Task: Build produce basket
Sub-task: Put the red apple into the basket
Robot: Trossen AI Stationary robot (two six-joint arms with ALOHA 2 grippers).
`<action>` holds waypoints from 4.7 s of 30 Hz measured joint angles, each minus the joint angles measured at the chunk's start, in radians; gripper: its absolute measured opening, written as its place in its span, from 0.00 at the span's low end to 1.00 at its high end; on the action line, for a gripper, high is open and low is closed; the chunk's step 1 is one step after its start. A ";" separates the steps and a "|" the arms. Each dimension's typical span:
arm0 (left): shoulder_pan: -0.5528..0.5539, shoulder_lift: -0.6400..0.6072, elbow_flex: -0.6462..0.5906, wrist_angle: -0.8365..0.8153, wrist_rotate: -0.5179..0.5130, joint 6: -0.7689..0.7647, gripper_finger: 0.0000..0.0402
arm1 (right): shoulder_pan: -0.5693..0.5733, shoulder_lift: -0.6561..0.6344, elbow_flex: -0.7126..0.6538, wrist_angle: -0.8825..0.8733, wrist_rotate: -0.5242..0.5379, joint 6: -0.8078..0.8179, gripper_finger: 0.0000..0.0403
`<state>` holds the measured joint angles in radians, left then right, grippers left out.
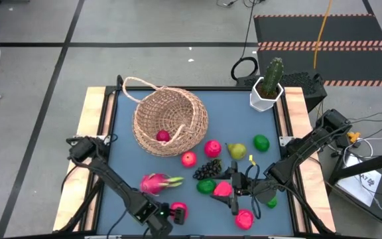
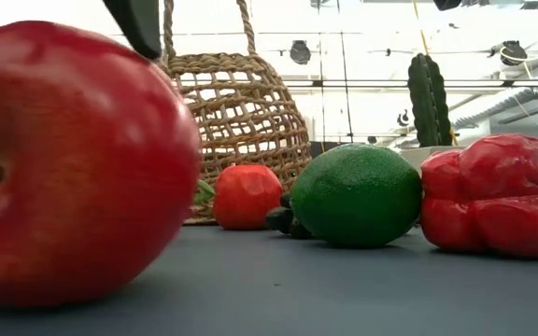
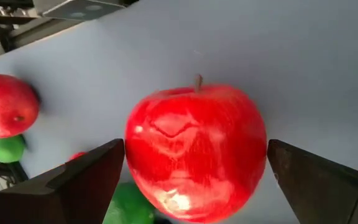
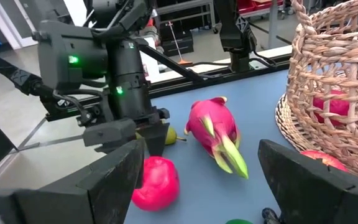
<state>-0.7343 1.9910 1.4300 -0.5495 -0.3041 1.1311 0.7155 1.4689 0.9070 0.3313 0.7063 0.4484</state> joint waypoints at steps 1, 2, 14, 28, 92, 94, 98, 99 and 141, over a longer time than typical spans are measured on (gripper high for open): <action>0.006 0.003 0.000 0.010 0.010 0.004 0.99 | 0.000 0.000 0.000 0.000 0.000 0.000 0.79; 0.011 0.007 0.000 0.019 0.020 0.011 0.99 | 0.000 0.000 0.000 -0.001 0.000 0.000 0.79; 0.040 0.043 0.003 0.061 0.041 -0.161 0.99 | 0.000 0.000 0.000 0.000 0.000 -0.004 0.79; 0.048 0.044 0.000 0.098 0.030 -0.498 0.99 | 0.000 0.000 0.000 0.000 0.000 -0.011 0.79; 0.044 -0.008 -0.002 0.182 -0.030 -0.992 0.93 | 0.000 0.000 0.000 0.001 -0.001 -0.010 0.79; 0.044 -0.040 -0.002 0.189 -0.044 -0.991 0.93 | 0.000 0.000 0.000 0.000 -0.001 -0.018 0.79; 0.044 -0.113 -0.002 0.178 -0.098 -0.978 0.89 | 0.000 0.000 0.000 0.000 -0.001 -0.034 0.79; 0.045 -0.134 -0.002 0.179 -0.111 -0.976 0.89 | 0.000 0.000 0.000 0.000 -0.001 -0.041 0.79; 0.007 -0.631 -0.417 0.875 -0.486 -0.876 0.91 | 0.000 -0.121 0.000 0.034 -0.058 -0.447 0.79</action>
<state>-0.7272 1.3605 1.0128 0.3258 -0.7898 0.2552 0.7155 1.3478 0.9066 0.3653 0.6487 0.0014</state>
